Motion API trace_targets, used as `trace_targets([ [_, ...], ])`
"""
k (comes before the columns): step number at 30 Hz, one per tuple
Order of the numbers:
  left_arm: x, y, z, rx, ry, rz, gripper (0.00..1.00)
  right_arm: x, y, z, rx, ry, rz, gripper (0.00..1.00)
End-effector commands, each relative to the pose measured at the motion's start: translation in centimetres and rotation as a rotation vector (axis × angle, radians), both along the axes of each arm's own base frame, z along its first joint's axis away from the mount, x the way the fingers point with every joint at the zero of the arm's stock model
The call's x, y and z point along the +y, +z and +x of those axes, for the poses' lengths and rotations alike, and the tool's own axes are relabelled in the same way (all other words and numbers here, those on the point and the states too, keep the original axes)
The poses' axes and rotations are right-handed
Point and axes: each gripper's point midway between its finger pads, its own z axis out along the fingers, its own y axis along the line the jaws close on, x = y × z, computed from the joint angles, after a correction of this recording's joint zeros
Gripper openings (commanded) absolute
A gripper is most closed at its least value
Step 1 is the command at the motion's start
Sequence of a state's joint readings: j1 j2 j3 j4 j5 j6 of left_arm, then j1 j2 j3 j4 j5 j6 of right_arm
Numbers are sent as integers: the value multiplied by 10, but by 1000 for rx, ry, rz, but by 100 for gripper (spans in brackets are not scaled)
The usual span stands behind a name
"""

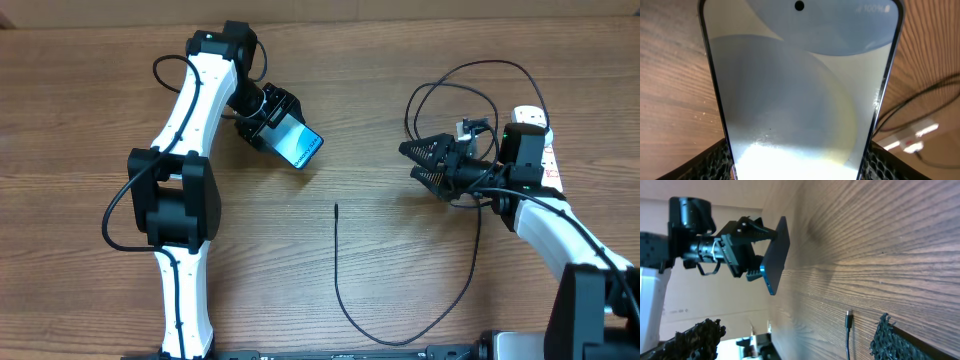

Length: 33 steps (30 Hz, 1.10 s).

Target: Plug charger to phone and switch on socket

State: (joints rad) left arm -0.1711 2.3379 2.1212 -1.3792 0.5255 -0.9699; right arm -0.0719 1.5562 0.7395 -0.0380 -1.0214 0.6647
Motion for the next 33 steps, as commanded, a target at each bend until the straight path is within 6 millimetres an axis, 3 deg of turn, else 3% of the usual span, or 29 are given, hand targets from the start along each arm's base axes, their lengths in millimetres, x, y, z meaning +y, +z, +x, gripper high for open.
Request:
trace_targets([
  [1, -6, 6, 3, 36, 116, 47, 4, 10, 6, 3, 9, 19, 22, 100],
  [7, -22, 4, -1, 52, 142, 78, 4, 29, 0, 3, -13, 32, -41, 100],
  [16, -71, 5, -11, 30, 99, 67, 4, 55, -4, 4, -59, 48, -109, 100],
  [33, -164, 13, -40, 20, 61, -18, 4, 48, -15, 7, -30, 4, -159, 100],
])
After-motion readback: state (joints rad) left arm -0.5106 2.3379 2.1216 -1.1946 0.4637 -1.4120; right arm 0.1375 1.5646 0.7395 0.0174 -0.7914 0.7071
